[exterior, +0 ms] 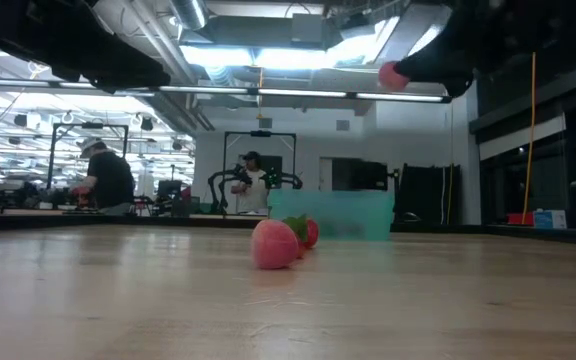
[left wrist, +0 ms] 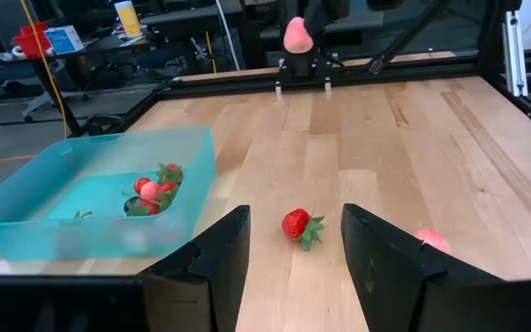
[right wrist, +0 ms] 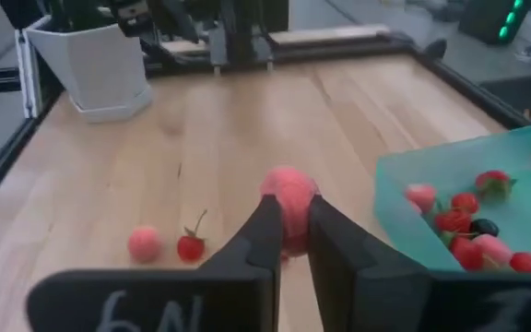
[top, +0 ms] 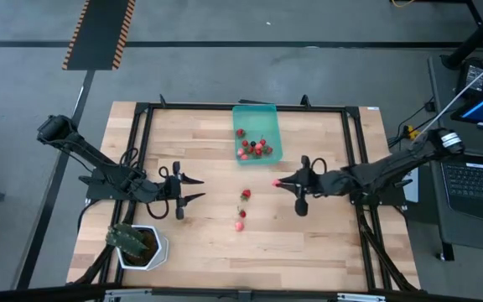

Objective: Pick and placing Produce into tupperware
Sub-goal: Put the pink peach into the blue bin

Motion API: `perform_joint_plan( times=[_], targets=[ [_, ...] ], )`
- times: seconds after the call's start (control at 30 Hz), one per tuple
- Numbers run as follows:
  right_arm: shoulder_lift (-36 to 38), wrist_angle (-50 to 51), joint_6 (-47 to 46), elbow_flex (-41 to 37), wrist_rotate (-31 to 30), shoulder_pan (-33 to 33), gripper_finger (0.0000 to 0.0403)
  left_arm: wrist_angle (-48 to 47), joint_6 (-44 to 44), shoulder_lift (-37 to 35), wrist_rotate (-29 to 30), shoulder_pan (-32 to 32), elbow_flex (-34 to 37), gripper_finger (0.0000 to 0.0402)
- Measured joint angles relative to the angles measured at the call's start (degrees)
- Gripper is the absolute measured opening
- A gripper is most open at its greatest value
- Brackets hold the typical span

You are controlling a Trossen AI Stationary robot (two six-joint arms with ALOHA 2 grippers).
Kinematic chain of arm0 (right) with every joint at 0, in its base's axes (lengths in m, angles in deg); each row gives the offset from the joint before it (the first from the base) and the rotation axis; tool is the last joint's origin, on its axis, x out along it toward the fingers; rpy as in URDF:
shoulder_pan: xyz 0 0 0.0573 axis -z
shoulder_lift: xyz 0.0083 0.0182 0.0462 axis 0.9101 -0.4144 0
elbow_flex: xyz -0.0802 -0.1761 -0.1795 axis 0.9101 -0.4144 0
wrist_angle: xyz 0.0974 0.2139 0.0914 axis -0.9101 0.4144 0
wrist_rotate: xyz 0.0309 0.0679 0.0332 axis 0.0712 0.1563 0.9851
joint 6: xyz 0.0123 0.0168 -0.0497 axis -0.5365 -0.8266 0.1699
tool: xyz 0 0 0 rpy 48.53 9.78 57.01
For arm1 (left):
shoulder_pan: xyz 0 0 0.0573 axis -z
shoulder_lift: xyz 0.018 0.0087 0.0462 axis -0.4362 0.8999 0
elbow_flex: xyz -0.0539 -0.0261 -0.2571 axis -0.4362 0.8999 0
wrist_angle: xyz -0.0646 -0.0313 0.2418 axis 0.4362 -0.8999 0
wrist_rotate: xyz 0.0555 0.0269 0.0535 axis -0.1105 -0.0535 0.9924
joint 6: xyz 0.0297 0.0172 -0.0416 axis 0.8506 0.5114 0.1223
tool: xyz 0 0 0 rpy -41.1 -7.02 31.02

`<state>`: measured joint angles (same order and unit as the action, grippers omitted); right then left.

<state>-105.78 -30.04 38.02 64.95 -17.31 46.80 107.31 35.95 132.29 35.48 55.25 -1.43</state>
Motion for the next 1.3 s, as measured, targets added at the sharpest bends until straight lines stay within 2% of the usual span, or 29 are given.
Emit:
perform_joint_plan(
  times=[0.1,0.37,0.6,0.7,0.77,0.97,1.2,1.3],
  targets=[
    [1.86,-6.48,1.98,-4.69,2.36,0.04,0.0038,0.09,0.00,0.00,0.00,0.00,0.00,0.0165],
    [3.20,-26.90,8.02,-14.07,16.80,1.08,0.0038,0.43,0.07,0.00,-2.69,-0.02,0.00,0.0165],
    [3.14,-28.03,7.91,-15.15,22.25,3.25,0.0038,0.77,0.11,0.00,-2.80,-0.02,0.00,0.0165],
    [3.14,-28.33,7.95,-15.15,22.82,3.32,0.0038,0.77,0.11,0.00,-2.80,-0.02,0.00,0.0165],
    [3.14,-28.33,7.85,-15.15,21.16,3.32,0.0038,0.77,0.11,0.00,-2.80,-0.02,0.00,0.0165],
    [3.14,-28.34,5.88,-15.15,10.72,3.34,0.0038,0.75,0.13,0.00,-2.80,-0.02,0.00,0.0165],
    [1.90,-28.39,2.27,-15.15,-5.42,3.70,0.0038,0.75,0.15,0.00,-2.78,0.00,0.00,0.0165],
    [-0.91,-28.30,1.73,-14.93,-9.36,4.90,0.0038,0.75,0.15,0.00,-2.47,-0.09,0.00,0.0165]
  ],
)
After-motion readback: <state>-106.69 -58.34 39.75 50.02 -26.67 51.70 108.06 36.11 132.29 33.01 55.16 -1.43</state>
